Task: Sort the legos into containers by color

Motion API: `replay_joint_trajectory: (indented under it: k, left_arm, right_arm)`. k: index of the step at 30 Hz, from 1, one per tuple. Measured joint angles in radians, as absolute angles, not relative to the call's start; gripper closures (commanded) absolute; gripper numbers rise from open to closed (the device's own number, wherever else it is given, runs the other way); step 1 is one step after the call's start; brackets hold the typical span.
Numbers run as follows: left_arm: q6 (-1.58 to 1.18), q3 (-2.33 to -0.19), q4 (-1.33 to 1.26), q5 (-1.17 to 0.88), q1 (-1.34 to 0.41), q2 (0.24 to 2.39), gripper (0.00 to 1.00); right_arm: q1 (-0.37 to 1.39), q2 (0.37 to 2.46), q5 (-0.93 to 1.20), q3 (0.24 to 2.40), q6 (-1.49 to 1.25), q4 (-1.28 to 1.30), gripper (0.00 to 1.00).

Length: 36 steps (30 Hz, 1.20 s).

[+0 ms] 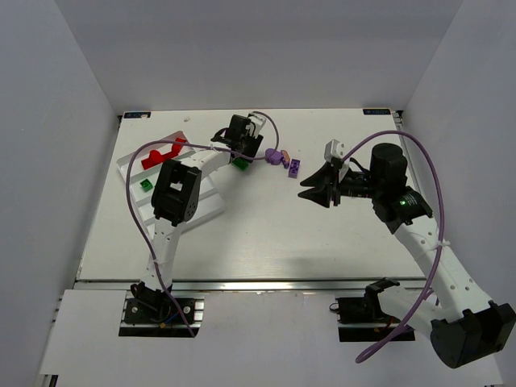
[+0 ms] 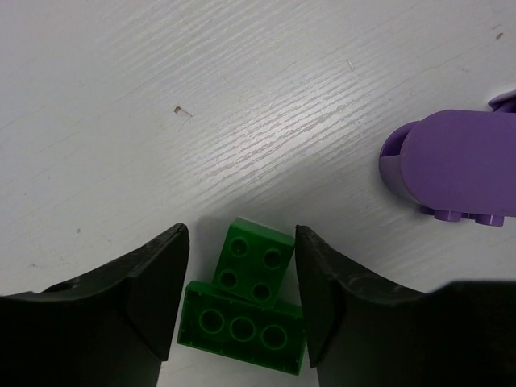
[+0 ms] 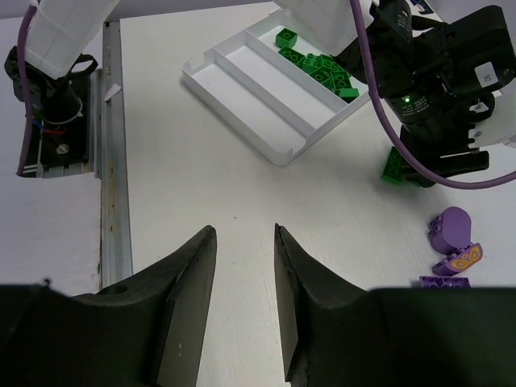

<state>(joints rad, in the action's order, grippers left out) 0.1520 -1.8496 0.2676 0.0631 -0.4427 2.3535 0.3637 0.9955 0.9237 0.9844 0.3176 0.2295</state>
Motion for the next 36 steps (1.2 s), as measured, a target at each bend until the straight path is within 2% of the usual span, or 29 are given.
replay_joint_trajectory:
  k: [2, 7, 9, 11, 14, 24, 30, 33, 34, 36]
  left_arm:
    - [0.150, -1.851, 0.270, 0.066, -0.443, 2.354, 0.44]
    - [0.149, -1.866, 0.280, 0.068, -0.445, 2.354, 0.46]
    - [0.149, -1.869, 0.284, 0.068, -0.449, 2.354, 0.45]
    - [0.149, -1.869, 0.292, 0.069, -0.453, 2.354, 0.37]
    - [0.147, -1.869, 0.304, 0.079, -0.456, 2.354, 0.33]
    - [0.148, -1.886, 0.344, 0.118, -0.460, 2.367, 0.35]
    - [0.144, -1.901, 0.347, 0.120, -0.460, 2.385, 0.43]
    - [0.141, -1.903, 0.353, 0.120, -0.460, 2.385, 0.57]
    - [0.142, -1.905, 0.357, 0.120, -0.460, 2.385, 0.68]
    - [0.143, -1.908, 0.363, 0.119, -0.460, 2.385, 0.73]
  right_arm:
    - [0.359, 0.994, 0.924, 0.984, 0.317, 0.229, 0.59]
    - [0.345, 0.987, 0.936, 0.984, 0.315, 0.228, 0.59]
    - [0.336, 0.987, 0.947, 0.984, 0.313, 0.224, 0.59]
    - [0.326, 0.987, 0.955, 0.984, 0.307, 0.220, 0.59]
    - [0.313, 0.984, 0.968, 0.983, 0.299, 0.214, 0.59]
    - [0.290, 0.972, 1.004, 0.983, 0.288, 0.207, 0.59]
    - [0.281, 0.972, 1.018, 0.983, 0.285, 0.207, 0.59]
    - [0.277, 0.971, 1.024, 0.983, 0.282, 0.207, 0.59]
    - [0.276, 0.970, 1.025, 0.983, 0.281, 0.207, 0.59]
    - [0.274, 0.969, 1.028, 0.983, 0.278, 0.207, 0.59]
